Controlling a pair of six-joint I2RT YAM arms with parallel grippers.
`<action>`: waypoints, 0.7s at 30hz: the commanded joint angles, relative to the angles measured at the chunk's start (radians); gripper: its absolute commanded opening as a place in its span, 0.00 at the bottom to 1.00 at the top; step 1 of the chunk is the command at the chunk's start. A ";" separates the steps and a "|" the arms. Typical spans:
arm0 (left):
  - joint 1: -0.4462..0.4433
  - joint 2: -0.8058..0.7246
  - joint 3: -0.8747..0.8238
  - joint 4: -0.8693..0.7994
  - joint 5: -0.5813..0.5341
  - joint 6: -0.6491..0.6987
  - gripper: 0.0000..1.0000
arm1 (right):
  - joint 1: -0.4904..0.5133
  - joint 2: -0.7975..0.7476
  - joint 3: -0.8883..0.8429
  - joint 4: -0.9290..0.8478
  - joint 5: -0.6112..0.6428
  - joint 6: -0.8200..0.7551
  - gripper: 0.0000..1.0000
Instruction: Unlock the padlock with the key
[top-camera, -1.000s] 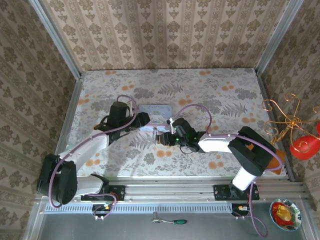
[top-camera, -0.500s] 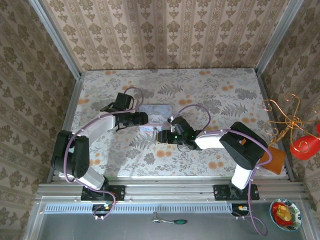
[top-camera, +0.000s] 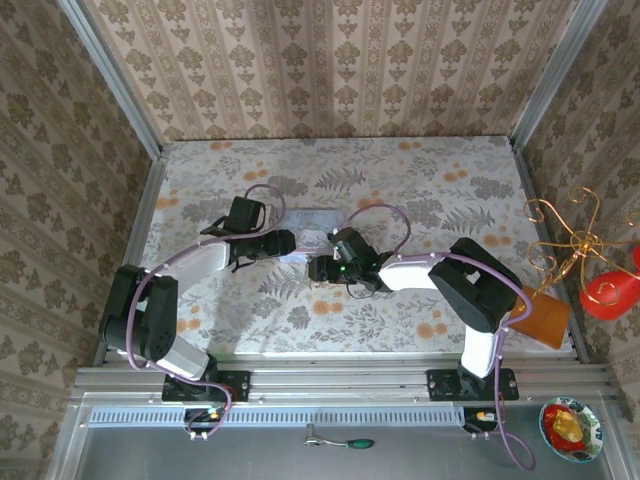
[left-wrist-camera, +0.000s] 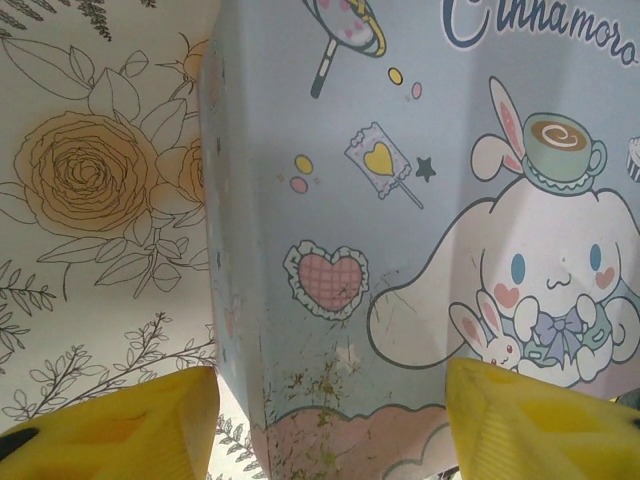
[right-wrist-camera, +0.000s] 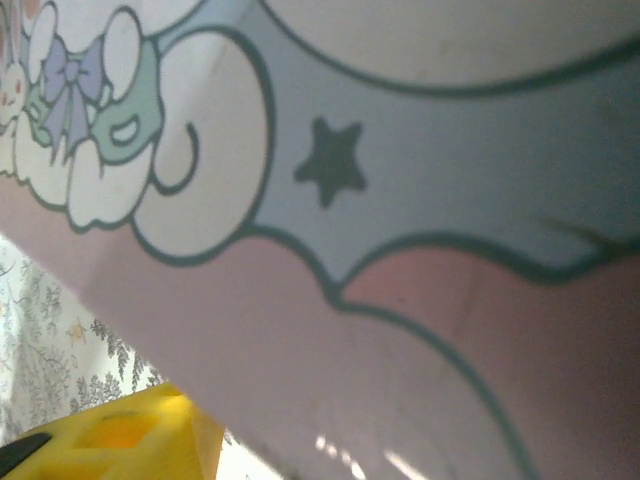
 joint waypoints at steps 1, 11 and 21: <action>-0.006 0.003 -0.062 -0.065 -0.059 -0.030 0.62 | 0.030 0.060 0.044 -0.075 0.033 -0.014 0.54; -0.024 -0.020 -0.079 -0.048 -0.084 -0.060 0.61 | 0.041 0.086 0.065 -0.104 0.046 -0.006 0.45; -0.023 -0.044 -0.093 -0.054 -0.114 -0.064 0.62 | 0.041 0.095 0.068 -0.109 0.018 -0.005 0.24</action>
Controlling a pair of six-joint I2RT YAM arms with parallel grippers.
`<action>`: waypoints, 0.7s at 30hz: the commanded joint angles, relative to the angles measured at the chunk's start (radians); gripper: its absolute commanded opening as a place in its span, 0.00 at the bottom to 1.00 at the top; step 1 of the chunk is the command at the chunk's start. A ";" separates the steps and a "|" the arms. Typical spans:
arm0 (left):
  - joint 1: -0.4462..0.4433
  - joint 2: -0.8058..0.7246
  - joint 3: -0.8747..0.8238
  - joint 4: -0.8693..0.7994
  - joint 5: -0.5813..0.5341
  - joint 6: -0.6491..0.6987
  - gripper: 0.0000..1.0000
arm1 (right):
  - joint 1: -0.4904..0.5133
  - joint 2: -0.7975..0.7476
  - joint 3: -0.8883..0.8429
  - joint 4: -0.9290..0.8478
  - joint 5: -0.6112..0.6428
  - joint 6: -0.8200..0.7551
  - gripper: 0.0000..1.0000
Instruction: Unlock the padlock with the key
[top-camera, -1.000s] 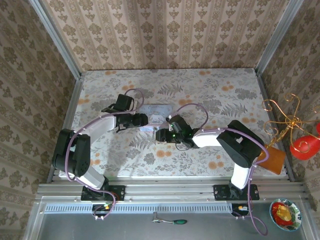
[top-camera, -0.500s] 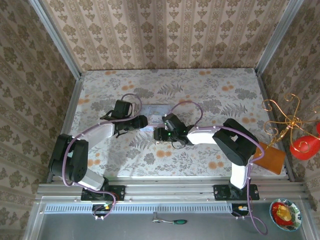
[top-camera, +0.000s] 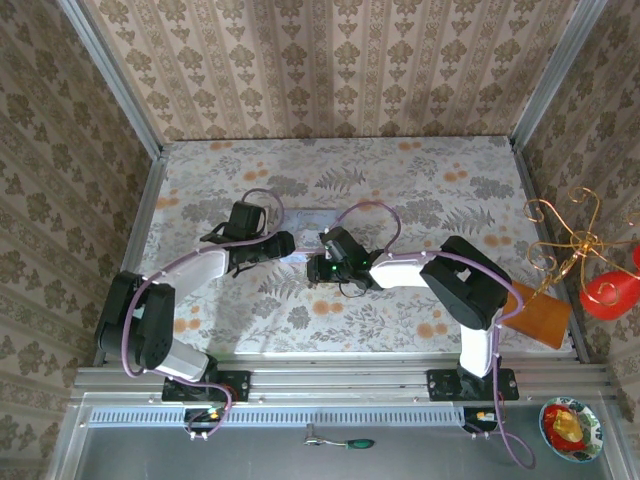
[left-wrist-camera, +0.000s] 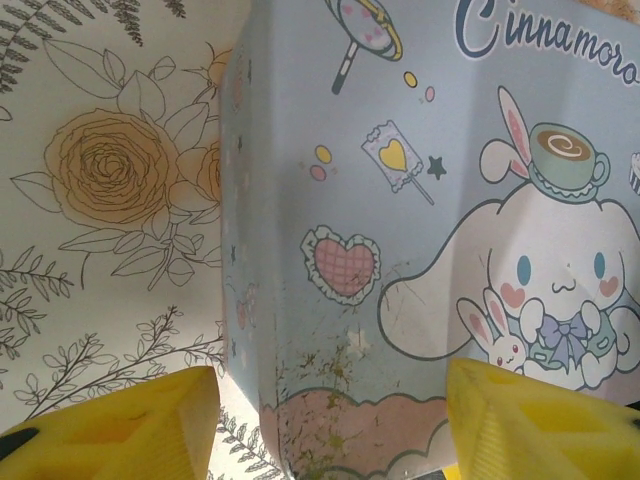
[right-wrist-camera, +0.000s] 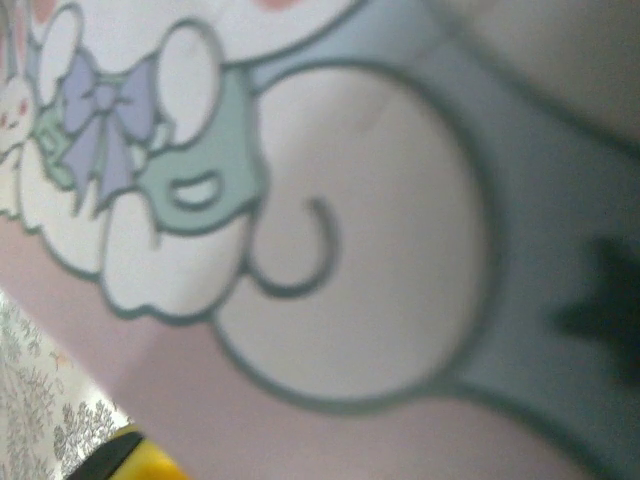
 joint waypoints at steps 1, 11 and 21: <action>-0.003 0.002 -0.042 -0.099 -0.050 -0.007 0.62 | 0.008 0.041 -0.007 -0.068 -0.029 0.010 0.24; 0.002 0.009 -0.022 -0.131 -0.073 0.020 0.62 | -0.023 -0.022 -0.087 0.090 -0.100 0.119 0.09; 0.000 0.000 -0.025 -0.130 -0.069 0.006 0.62 | -0.048 -0.041 -0.153 0.219 -0.127 0.194 0.00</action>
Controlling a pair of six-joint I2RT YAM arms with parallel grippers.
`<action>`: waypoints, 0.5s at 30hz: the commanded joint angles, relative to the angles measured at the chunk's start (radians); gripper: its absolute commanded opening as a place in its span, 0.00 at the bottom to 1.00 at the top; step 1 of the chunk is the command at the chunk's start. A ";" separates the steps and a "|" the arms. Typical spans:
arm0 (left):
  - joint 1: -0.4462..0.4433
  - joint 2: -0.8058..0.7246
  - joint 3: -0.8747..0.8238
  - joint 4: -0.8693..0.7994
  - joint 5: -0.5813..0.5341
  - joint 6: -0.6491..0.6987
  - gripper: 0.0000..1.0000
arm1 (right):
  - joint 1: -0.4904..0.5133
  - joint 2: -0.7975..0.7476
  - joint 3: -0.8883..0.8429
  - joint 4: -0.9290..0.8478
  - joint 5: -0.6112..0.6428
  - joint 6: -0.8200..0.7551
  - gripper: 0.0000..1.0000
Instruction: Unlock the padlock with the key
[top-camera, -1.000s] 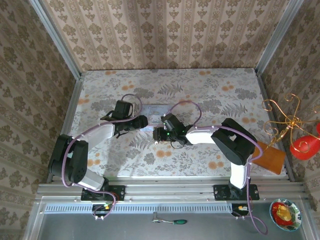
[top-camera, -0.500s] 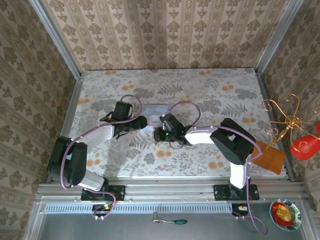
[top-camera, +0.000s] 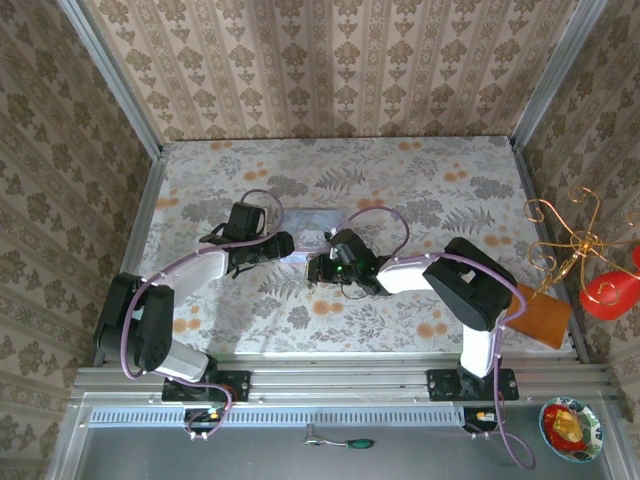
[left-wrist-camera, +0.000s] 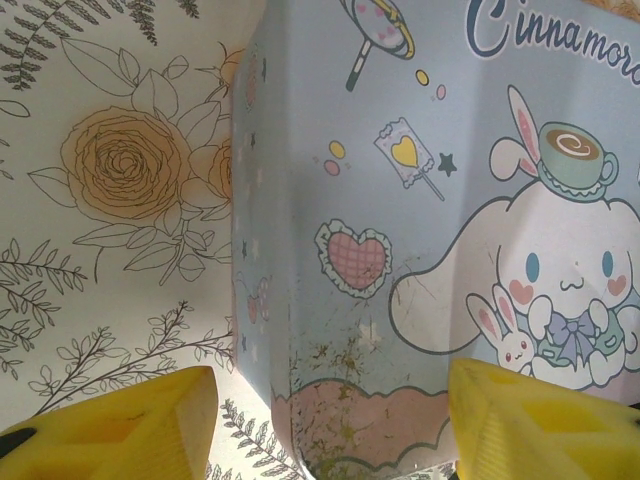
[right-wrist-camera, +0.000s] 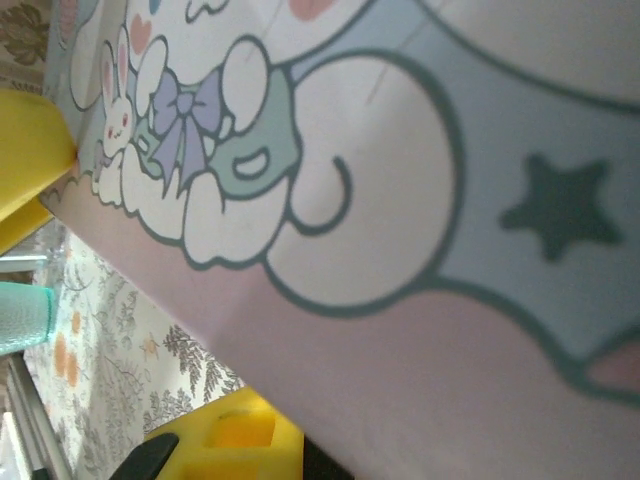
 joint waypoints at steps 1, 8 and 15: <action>-0.001 0.008 -0.022 -0.121 -0.054 0.005 0.62 | -0.024 -0.012 -0.053 0.040 -0.047 0.102 0.00; -0.004 0.003 -0.057 -0.067 -0.040 -0.047 0.62 | -0.037 -0.031 -0.059 0.118 -0.043 0.173 0.00; -0.005 -0.022 -0.074 -0.053 -0.055 -0.067 0.63 | -0.067 -0.037 -0.069 0.176 -0.054 0.227 0.00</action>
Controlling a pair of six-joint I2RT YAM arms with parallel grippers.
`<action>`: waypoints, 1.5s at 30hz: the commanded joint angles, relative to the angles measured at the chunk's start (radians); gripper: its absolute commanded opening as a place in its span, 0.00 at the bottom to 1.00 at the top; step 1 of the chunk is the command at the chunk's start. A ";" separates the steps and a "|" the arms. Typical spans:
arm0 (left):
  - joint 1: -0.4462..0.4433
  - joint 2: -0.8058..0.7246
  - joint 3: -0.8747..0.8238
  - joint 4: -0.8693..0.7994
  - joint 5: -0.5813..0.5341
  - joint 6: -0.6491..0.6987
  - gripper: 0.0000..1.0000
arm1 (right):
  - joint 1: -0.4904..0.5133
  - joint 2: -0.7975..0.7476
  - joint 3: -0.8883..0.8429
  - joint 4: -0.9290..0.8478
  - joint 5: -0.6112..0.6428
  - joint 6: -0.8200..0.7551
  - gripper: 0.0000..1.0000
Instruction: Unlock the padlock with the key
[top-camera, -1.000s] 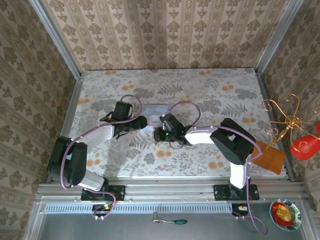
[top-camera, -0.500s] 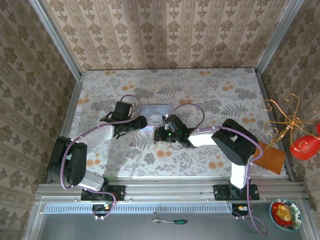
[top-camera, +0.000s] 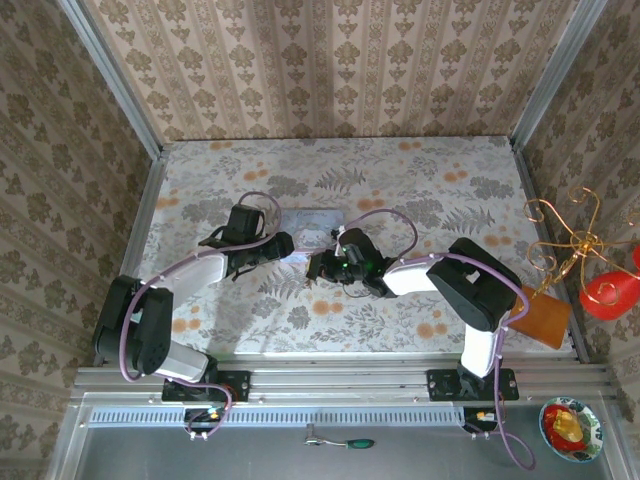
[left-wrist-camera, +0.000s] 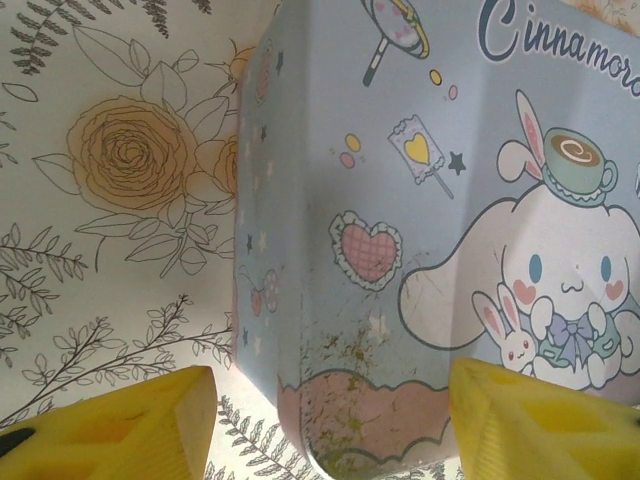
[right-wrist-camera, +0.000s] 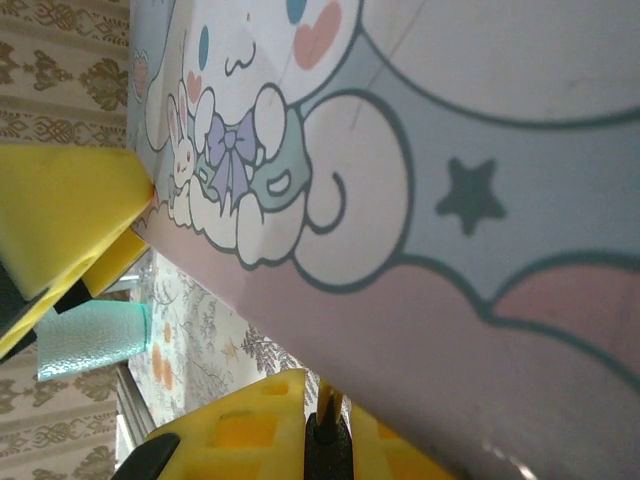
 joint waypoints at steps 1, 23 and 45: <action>-0.005 -0.005 -0.040 -0.090 -0.052 -0.015 0.63 | -0.039 -0.017 -0.019 0.059 0.022 0.076 0.00; -0.100 -0.091 -0.120 0.081 -0.099 -0.252 0.64 | -0.122 0.024 -0.054 0.219 0.043 0.232 0.00; -0.114 -0.092 -0.090 0.074 -0.123 -0.260 0.64 | -0.130 -0.031 -0.095 0.119 0.065 0.150 0.00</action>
